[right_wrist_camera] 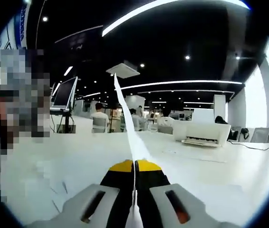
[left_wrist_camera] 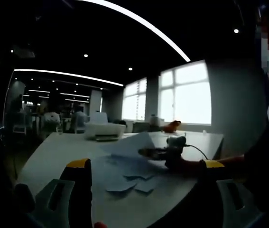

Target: Organize the stack of printing papers by aligning and flattening the scattered papers on the table

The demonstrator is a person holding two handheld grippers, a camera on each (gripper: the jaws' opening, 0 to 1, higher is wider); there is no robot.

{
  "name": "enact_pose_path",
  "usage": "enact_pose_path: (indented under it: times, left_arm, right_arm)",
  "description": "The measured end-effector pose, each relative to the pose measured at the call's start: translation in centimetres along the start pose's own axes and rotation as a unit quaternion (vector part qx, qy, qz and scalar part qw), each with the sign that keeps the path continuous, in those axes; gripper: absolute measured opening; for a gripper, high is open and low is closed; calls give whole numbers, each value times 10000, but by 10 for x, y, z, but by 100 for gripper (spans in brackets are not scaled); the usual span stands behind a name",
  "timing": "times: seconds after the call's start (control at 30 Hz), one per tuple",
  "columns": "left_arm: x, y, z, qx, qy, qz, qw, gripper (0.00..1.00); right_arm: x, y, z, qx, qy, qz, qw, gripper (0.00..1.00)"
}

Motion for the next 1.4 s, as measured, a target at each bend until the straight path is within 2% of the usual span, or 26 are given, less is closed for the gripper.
enact_pose_path:
  times: [0.2, 0.57, 0.67, 0.7, 0.87, 1.23, 1.4]
  left_arm:
    - [0, 1, 1, 2, -17, 12, 10000, 97]
    - [2, 1, 5, 28, -36, 23, 10000, 97]
    - [2, 2, 7, 22, -53, 55, 10000, 97]
    - [1, 2, 8, 30, -60, 58, 10000, 97]
    - [-4, 0, 13, 80, -123, 25, 9999, 97]
    - [-3, -1, 31, 95, -133, 30, 9999, 97]
    - [-5, -4, 40, 92, -157, -19, 9998, 97]
  right_arm:
    - [6, 4, -3, -157, 151, 38, 9998, 0]
    - [12, 6, -3, -194, 260, 106, 9994, 0]
    - [20, 9, -4, -237, 380, 327, 9985, 0]
    - [22, 11, -5, -345, 367, 319, 9982, 0]
    - [30, 10, -5, -371, 396, 227, 9983, 0]
    - [64, 11, -2, -195, 787, 369, 9960, 0]
    - [71, 16, 0, -161, 864, 365, 9955, 0]
Point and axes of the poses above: the point that each gripper's makers call its tool centre point, and the gripper's own axes: z roughly forward along the fingers, y roughly to its right, x roughly out of its top, the point moved 7 cm from there along -z, roughly backward along the fingers, and after that the axes turned 3 degrees about -z, right-handed, at the moved point
